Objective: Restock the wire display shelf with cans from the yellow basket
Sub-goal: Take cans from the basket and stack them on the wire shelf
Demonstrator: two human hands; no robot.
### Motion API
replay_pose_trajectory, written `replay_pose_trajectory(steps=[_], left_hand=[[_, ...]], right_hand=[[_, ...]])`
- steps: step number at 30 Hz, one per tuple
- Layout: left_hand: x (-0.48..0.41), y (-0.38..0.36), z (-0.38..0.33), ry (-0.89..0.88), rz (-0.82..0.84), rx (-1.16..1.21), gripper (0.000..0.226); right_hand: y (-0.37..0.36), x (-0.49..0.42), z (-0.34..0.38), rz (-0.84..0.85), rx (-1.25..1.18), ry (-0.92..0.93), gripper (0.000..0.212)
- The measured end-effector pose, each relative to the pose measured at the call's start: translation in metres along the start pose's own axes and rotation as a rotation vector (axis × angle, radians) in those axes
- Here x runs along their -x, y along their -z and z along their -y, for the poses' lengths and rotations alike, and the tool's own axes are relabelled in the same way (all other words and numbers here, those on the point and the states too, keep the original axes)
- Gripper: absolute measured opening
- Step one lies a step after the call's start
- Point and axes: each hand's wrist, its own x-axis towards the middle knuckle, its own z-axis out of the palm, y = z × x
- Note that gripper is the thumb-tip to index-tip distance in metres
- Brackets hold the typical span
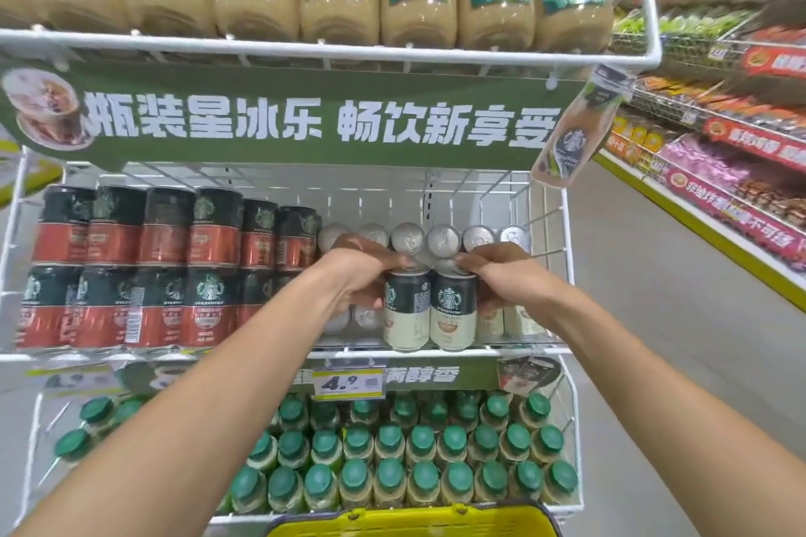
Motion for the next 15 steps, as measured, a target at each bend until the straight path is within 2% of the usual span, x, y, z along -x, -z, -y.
replay_pose_trajectory(steps=[3,8,12,15], left_hand=[[-0.003,-0.006,0.003,-0.008,-0.035,-0.001,0.023],[0.006,-0.002,0.021,-0.087,-0.001,0.069,0.04],[0.008,0.004,0.029,-0.117,0.001,0.01,0.061],[0.007,-0.002,0.026,-0.144,-0.005,-0.019,0.057]], right_hand=[[-0.003,-0.006,-0.006,-0.04,-0.053,0.01,0.027],[-0.011,-0.001,-0.018,-0.104,0.121,0.113,0.064],[-0.014,0.006,-0.029,-0.15,0.237,0.24,0.059],[-0.01,0.006,-0.031,-0.148,0.231,0.268,0.063]])
